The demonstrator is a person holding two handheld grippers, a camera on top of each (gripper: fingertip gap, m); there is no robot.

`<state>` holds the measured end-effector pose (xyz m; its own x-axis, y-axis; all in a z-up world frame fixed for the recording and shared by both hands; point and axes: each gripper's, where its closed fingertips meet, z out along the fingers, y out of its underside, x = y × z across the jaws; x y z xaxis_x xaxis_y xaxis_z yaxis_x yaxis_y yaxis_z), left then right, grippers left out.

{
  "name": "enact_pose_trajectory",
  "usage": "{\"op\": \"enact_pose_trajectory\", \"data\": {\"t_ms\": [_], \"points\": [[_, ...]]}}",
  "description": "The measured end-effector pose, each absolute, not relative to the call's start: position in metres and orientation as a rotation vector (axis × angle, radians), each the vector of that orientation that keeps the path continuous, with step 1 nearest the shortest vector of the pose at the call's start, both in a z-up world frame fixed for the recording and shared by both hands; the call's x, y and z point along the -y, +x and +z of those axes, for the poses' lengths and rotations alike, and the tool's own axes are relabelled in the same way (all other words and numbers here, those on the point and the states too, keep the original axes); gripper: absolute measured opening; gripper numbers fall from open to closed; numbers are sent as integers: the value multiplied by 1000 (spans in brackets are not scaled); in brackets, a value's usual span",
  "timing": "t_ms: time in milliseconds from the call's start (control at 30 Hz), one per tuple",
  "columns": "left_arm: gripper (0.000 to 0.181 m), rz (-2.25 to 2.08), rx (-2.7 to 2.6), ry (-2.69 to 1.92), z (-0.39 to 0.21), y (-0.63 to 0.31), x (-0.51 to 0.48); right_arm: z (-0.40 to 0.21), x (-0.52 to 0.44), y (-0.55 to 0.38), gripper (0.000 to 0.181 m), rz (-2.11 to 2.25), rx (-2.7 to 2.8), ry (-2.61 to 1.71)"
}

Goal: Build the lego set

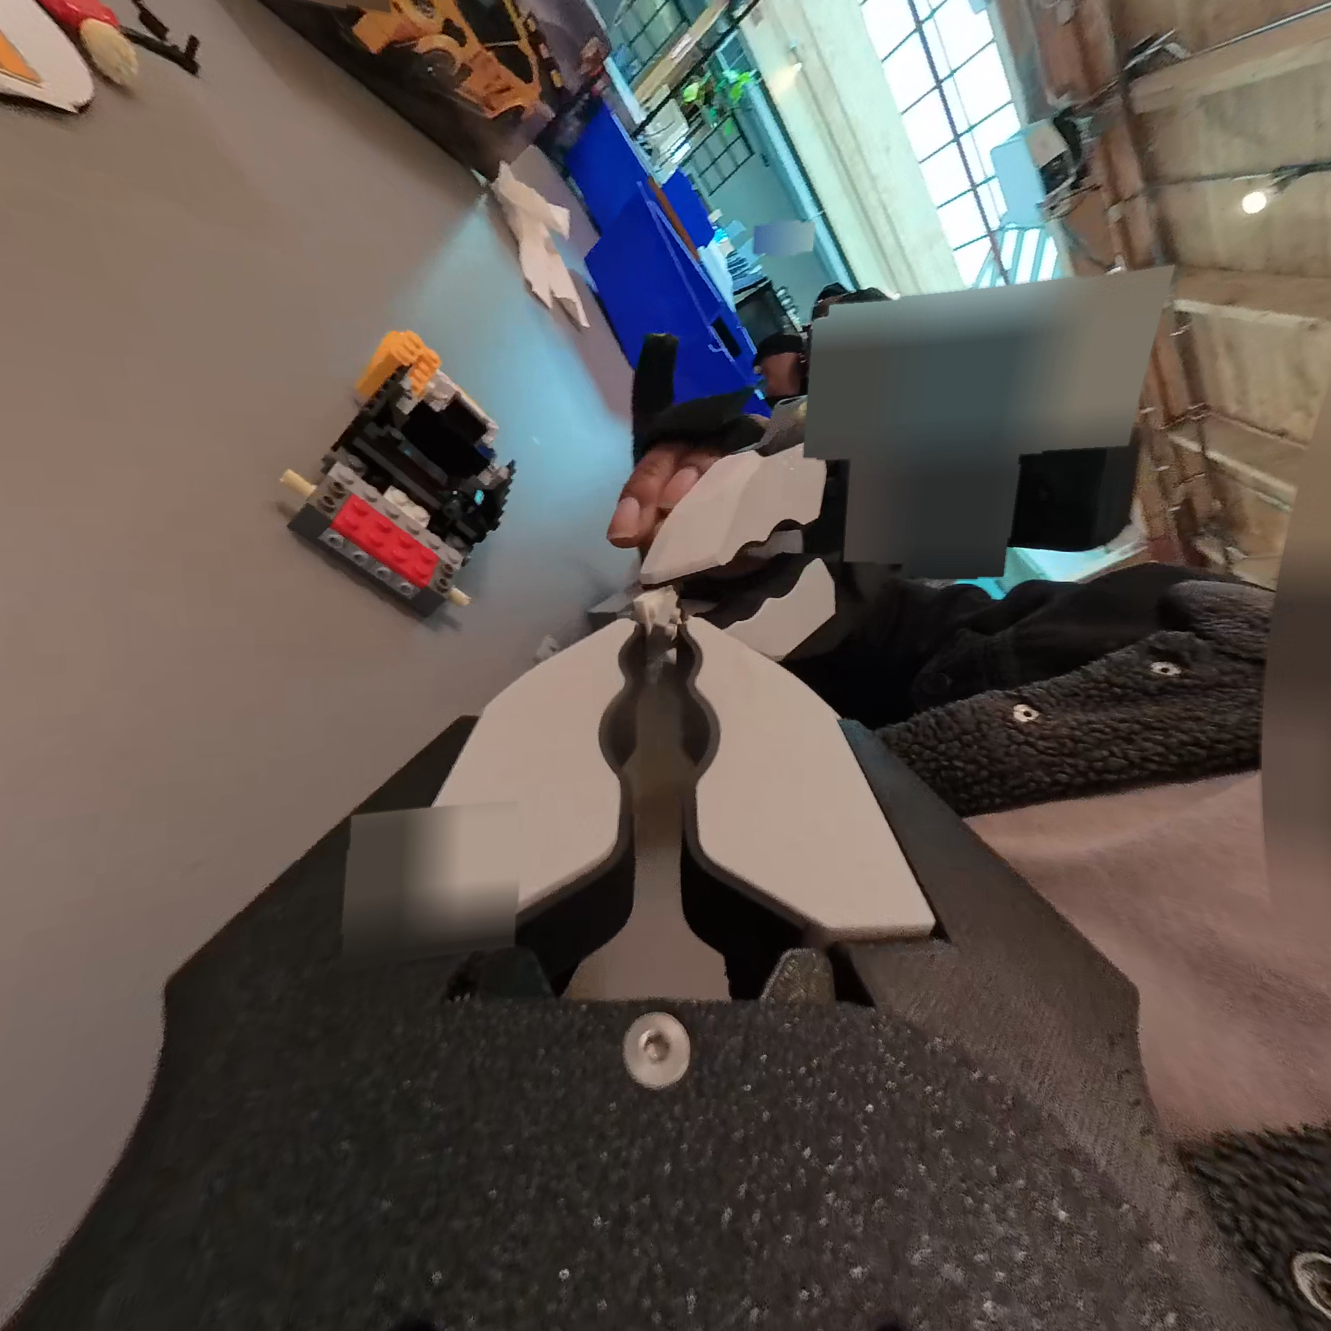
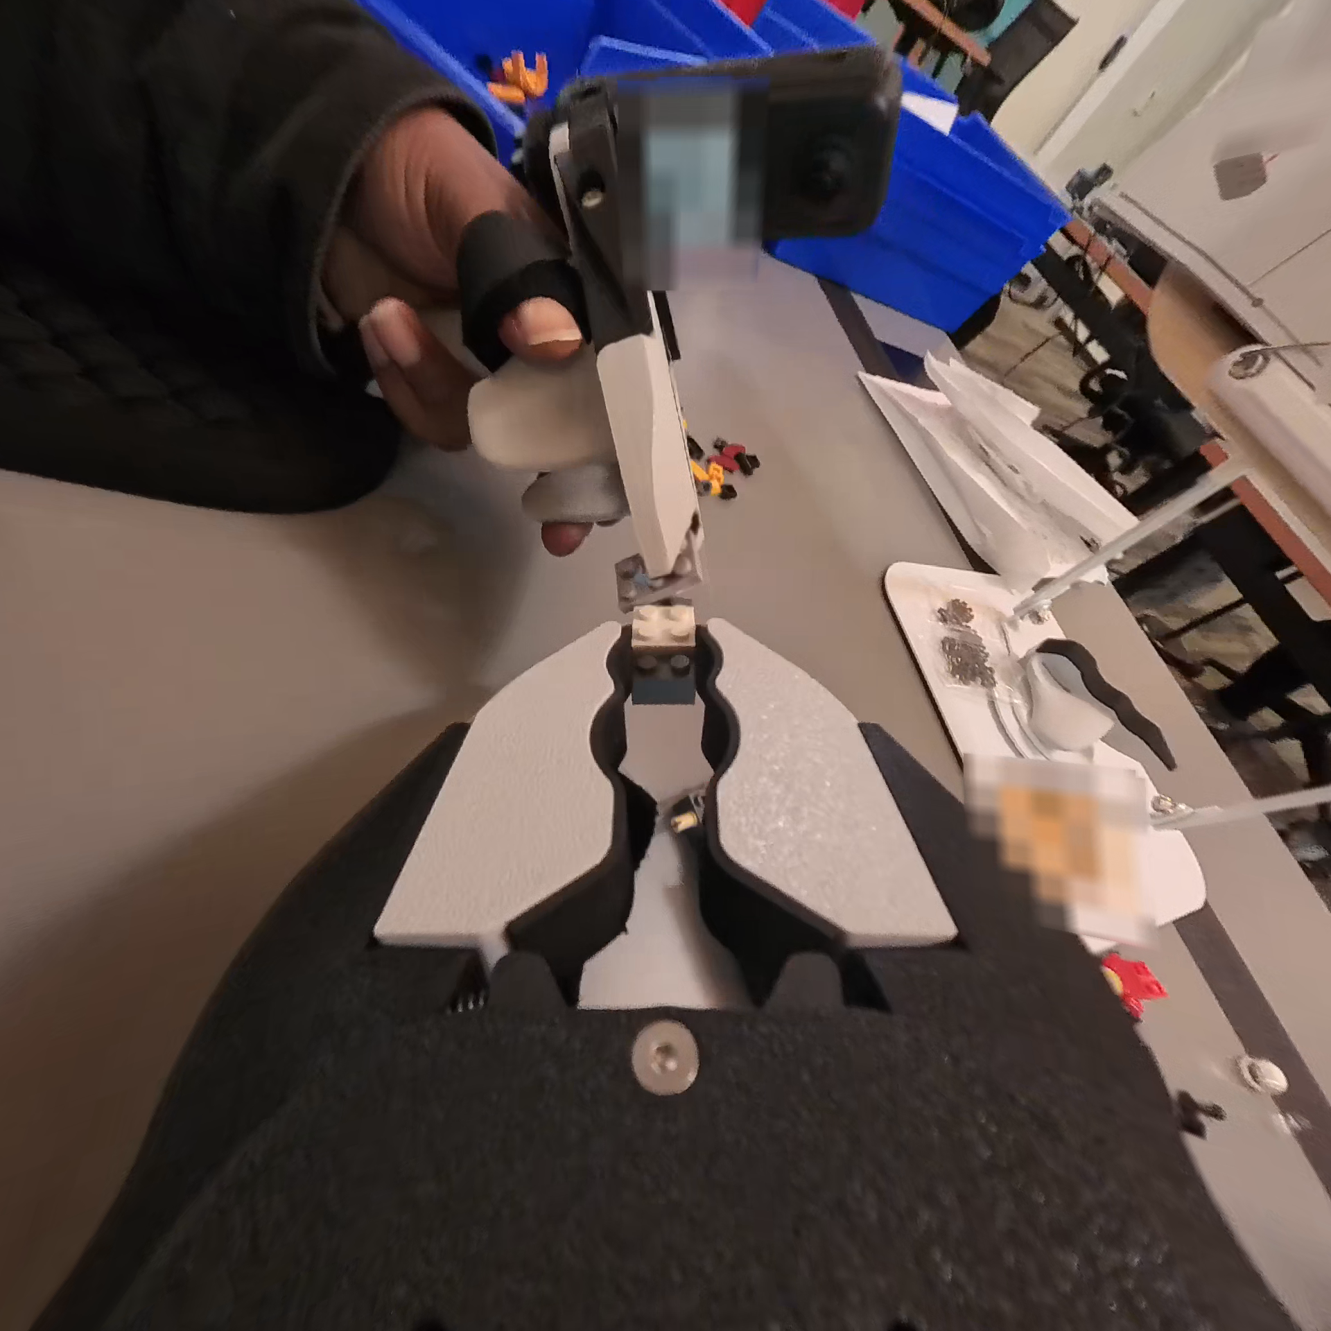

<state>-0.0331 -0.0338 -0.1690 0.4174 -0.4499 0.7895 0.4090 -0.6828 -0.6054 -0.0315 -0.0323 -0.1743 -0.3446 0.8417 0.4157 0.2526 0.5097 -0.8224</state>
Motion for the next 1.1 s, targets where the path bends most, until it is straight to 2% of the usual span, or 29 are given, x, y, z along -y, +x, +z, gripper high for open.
{"op": "enact_pose_trajectory", "data": {"t_ms": [33, 267, 433, 667, 900, 967, 1100], "points": [[8, -1387, -36, -1860, -166, -33, 34, -172, 33, -31, 16, 859, 1845, -897], [3, -1394, -34, -1849, -165, -34, 34, -170, 35, -28, 16, 950, 1837, -878], [9, -1238, -117, -1959, -177, -42, 37, -190, 35, -25, 16, 923, 1955, -923], [21, -687, -703, -2225, -202, -63, 78, -229, 55, -15, 16, 899, 2223, -1021], [43, -577, -960, -2378, -243, -61, 103, -241, 54, -13, 17, 885, 2283, -1147], [44, -506, -999, -2403, -250, -62, 102, -243, 54, -11, 17, 876, 2302, -1166], [26, -424, -1040, -2384, -253, -61, 97, -243, 51, -12, 21, 875, 2286, -1178]]}}
